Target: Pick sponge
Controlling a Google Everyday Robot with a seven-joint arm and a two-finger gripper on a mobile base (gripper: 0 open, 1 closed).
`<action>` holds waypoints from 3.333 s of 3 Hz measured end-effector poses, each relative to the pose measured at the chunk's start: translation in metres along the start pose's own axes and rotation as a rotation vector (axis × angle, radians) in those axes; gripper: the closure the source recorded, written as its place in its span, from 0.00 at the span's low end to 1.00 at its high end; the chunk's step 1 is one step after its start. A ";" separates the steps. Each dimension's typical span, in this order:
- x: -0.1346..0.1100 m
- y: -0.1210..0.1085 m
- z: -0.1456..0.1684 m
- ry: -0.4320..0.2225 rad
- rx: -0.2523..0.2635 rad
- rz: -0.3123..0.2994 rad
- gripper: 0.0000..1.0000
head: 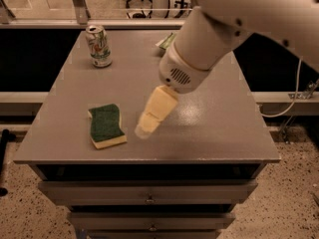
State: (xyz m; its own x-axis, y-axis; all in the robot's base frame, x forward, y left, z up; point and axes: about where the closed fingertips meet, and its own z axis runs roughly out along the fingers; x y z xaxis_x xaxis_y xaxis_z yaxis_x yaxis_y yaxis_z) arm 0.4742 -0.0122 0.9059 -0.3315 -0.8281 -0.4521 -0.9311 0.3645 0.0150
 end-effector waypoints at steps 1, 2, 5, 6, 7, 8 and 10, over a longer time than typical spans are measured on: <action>-0.029 0.018 0.036 -0.077 -0.043 0.050 0.00; -0.051 0.032 0.066 -0.151 -0.056 0.089 0.00; -0.071 0.030 0.123 -0.236 -0.010 0.149 0.16; -0.073 0.031 0.131 -0.245 -0.001 0.171 0.38; -0.074 0.031 0.128 -0.246 -0.001 0.172 0.62; -0.074 0.031 0.128 -0.246 -0.001 0.172 0.85; -0.046 -0.037 0.054 -0.452 0.090 0.110 1.00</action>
Offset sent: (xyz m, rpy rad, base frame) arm 0.0003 0.1227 -0.0597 0.2756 0.0253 -0.1019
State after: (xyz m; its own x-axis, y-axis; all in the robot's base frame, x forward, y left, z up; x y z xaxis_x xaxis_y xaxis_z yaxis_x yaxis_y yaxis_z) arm 0.5318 0.0352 0.8782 -0.3095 -0.5210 -0.7955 -0.8705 0.4919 0.0165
